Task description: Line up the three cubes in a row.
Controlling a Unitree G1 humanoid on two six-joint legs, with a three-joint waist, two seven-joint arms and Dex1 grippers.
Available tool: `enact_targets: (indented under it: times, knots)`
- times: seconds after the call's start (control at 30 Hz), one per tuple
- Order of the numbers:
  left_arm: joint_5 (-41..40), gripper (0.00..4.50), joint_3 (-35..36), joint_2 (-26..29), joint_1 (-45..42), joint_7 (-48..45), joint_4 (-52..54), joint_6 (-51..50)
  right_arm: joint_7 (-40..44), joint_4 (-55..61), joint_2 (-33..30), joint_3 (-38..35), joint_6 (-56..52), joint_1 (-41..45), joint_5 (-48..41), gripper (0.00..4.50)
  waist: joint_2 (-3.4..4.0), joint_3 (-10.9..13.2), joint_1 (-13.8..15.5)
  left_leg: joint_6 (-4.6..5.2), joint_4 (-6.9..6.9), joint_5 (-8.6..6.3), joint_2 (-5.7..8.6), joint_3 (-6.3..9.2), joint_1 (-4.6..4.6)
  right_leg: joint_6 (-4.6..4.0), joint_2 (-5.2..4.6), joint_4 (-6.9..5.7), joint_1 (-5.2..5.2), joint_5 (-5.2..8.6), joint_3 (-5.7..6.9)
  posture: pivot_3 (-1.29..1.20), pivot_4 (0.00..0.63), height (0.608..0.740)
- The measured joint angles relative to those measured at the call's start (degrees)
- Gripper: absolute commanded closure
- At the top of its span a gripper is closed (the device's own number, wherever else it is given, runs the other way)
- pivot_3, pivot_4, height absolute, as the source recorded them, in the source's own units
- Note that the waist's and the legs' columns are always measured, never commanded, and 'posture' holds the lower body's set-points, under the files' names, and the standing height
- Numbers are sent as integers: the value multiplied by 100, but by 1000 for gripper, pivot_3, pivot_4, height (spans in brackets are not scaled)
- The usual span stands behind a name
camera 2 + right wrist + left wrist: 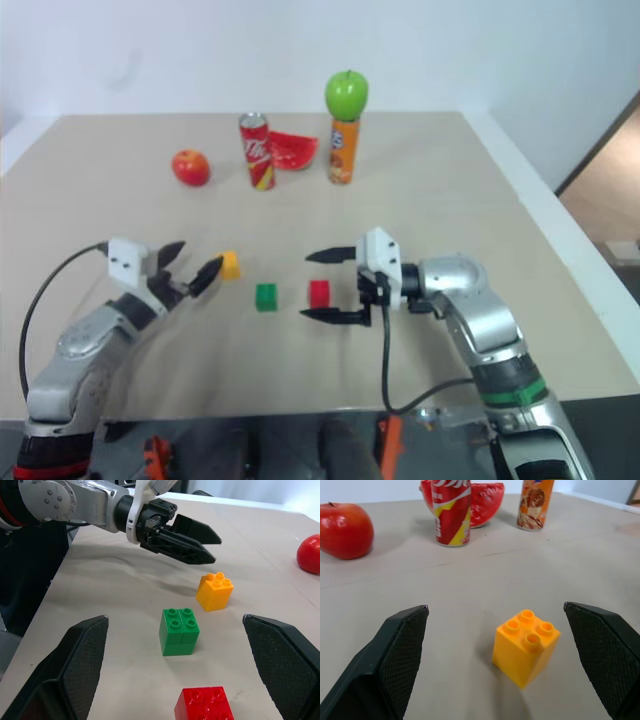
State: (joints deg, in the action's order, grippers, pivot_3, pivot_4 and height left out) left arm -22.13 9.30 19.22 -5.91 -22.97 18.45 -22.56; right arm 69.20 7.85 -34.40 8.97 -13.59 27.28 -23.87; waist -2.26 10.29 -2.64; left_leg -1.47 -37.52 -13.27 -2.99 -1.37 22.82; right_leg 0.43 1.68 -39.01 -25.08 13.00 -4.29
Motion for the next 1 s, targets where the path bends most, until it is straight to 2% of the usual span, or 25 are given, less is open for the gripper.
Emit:
enact_targets:
  times: [0.4,1.0]
  knots:
    - [553,12,-750,-505,144,651,81,-102,-263,12,80,-99,-125,-40,-156,0,-1,-1,-3,-2,0,1,3,-1,-2,2,1,0,1,-3,-4,0,150,740]
    - [850,12,-883,-545,-188,897,-172,-364,-316,-131,214,-93,251,41,-1,0,-1,-1,-1,-2,0,2,6,-1,-1,4,-1,1,2,-4,-5,0,150,740]
